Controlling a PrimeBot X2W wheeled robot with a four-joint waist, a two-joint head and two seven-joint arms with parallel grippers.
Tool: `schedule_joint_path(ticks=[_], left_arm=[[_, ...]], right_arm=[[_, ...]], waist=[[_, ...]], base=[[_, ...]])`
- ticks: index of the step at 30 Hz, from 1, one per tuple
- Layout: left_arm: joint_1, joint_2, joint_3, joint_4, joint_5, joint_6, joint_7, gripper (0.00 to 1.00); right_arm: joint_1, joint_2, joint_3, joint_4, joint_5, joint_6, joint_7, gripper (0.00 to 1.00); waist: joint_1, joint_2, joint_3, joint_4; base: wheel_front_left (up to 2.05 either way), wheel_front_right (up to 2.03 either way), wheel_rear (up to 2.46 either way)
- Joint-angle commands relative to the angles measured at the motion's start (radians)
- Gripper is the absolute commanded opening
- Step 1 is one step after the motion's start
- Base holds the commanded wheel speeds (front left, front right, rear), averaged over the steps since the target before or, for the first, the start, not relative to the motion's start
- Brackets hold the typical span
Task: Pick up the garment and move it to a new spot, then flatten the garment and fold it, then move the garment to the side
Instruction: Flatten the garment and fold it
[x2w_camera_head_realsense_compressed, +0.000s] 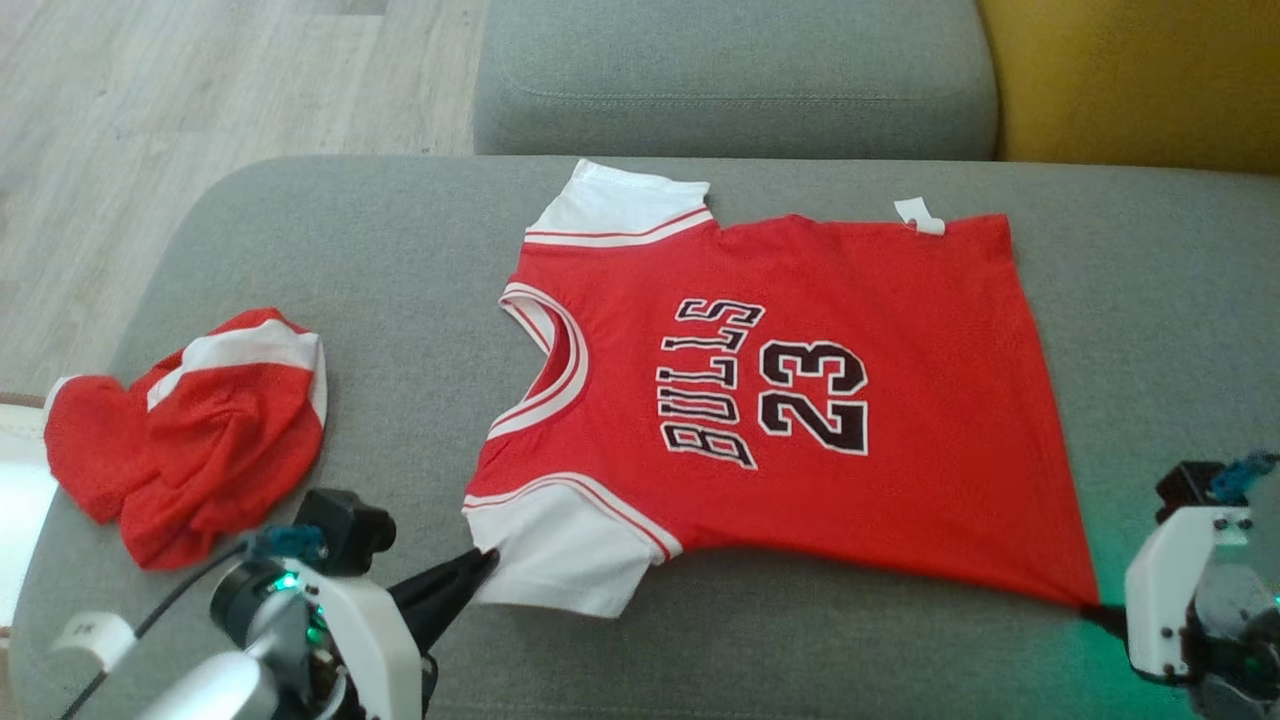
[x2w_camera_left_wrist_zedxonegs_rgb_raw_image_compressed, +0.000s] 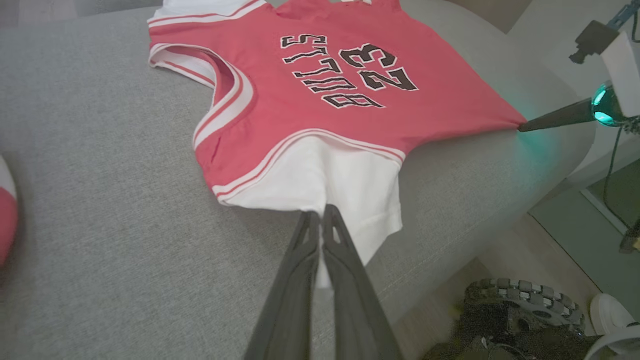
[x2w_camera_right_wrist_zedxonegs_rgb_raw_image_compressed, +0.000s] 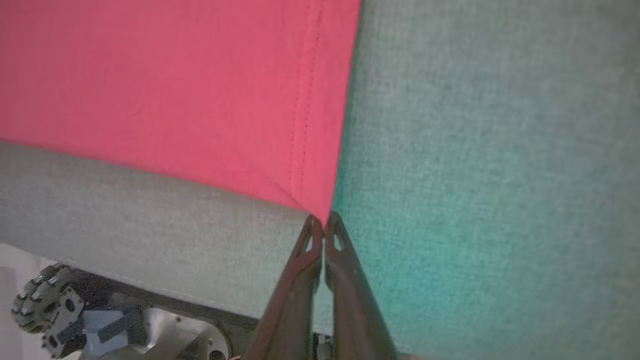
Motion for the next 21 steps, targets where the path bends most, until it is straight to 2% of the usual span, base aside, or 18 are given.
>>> schedule_joint_path(ticks=[1, 10, 21], left_arm=[[-0.047, 0.049, 0.058, -0.054, -0.011, 0.014, 0.011, 0.00], [-0.097, 0.085, 0.070, -0.085, 0.006, 0.028, 0.053, 0.00], [-0.291, 0.077, 0.068, -0.004, 0.023, -0.009, 0.099, 0.00]], right_arm=[[0.013, -0.029, -0.039, -0.046, 0.008, -0.001, 0.053, 0.00], [0.004, 0.034, -0.209, -0.160, -0.066, -0.001, 0.171, 0.00], [-0.124, 0.172, -0.388, -0.254, -0.238, -0.001, 0.263, 0.00]], waist=[[0.0001, -0.0001, 0.003, -0.004], [0.0001, -0.0001, 0.043, -0.017], [0.0001, -0.0001, 0.130, -0.026]], base=[[0.00, 0.00, 0.00], [0.00, 0.00, 0.00], [0.00, 0.00, 0.00]])
